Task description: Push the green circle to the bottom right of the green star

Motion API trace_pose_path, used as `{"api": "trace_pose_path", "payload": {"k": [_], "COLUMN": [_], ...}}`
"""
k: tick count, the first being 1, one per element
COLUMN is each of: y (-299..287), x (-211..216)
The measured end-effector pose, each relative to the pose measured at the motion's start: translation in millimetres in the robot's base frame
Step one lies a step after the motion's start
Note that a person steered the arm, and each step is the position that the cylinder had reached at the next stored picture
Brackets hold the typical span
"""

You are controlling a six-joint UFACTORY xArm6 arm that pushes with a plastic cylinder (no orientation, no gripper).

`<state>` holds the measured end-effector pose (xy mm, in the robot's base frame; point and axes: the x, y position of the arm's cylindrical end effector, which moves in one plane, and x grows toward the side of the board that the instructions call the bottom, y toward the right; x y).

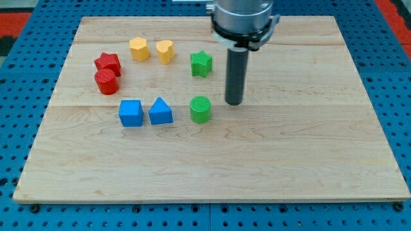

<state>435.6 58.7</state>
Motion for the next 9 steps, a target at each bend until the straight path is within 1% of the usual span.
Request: {"api": "trace_pose_path", "payload": {"k": [1, 2, 3, 4, 5, 6, 7, 8, 9], "y": [3, -64, -87, -71, -38, -27, -5, -20, -60], "x": [36, 53, 60, 47, 6, -25, 30, 72, 48]}}
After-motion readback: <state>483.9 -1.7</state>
